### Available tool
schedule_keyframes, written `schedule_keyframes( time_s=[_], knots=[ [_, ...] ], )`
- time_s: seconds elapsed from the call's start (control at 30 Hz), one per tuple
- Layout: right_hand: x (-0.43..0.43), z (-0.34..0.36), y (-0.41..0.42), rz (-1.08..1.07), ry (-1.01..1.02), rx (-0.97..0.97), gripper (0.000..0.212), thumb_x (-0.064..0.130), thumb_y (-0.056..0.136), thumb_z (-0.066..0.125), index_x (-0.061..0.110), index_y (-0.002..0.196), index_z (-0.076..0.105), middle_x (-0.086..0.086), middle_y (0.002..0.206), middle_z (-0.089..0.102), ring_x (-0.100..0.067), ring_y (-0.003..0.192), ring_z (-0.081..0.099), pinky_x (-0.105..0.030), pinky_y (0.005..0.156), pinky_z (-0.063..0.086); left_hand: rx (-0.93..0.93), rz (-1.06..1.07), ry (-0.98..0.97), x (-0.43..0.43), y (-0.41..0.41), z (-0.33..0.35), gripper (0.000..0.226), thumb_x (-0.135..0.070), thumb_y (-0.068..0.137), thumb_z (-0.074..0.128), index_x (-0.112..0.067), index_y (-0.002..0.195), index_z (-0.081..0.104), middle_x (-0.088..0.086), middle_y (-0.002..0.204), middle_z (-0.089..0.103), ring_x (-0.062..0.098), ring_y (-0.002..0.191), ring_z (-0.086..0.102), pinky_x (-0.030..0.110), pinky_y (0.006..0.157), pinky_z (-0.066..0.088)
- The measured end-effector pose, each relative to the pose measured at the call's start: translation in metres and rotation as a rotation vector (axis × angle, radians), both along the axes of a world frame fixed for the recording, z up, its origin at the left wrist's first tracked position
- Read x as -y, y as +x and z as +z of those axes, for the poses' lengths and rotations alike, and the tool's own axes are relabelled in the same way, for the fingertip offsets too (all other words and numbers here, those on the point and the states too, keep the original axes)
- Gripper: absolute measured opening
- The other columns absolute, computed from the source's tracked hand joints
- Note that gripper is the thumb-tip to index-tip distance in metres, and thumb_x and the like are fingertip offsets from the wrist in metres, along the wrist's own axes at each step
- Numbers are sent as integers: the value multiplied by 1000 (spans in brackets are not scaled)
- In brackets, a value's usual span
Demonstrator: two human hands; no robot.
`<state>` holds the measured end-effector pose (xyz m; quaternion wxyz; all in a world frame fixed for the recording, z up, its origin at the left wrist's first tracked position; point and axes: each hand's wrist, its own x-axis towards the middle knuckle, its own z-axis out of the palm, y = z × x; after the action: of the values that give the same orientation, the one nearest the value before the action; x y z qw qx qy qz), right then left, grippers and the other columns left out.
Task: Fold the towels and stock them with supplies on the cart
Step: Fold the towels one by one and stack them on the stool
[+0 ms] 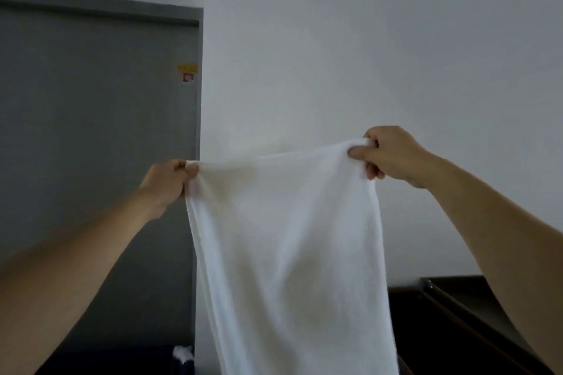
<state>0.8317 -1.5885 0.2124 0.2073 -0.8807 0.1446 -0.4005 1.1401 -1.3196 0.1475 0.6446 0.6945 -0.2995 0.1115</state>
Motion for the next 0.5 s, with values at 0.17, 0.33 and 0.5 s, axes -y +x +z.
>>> schedule_keyframes(
  time_s=[0.17, 0.33, 0.5],
  knots=[
    [-8, 3, 13, -36, -46, 128, 21, 33, 90, 70, 21, 81, 57, -2, 71, 66, -18, 61, 62, -32, 61, 50, -83, -35, -15, 0, 0, -5, 28, -27, 101, 56, -6, 117, 65, 11, 105, 68, 25, 87, 63, 39, 76, 56],
    [-7, 3, 13, -59, 44, 259, 16, 29, 87, 73, 29, 83, 57, 3, 85, 64, -18, 71, 61, -33, 67, 52, -63, -91, 72, -9, 4, -2, 30, -35, 103, 51, -12, 113, 65, 7, 93, 57, 18, 74, 44, 23, 47, 26],
    [-16, -2, 16, -77, 76, 358, 17, 26, 86, 75, 30, 79, 60, 2, 82, 65, -18, 65, 60, -35, 66, 53, -297, -288, -107, -13, -5, 7, 15, -30, 102, 53, -16, 104, 60, 2, 82, 57, 12, 57, 54, 19, 35, 41]
  ],
)
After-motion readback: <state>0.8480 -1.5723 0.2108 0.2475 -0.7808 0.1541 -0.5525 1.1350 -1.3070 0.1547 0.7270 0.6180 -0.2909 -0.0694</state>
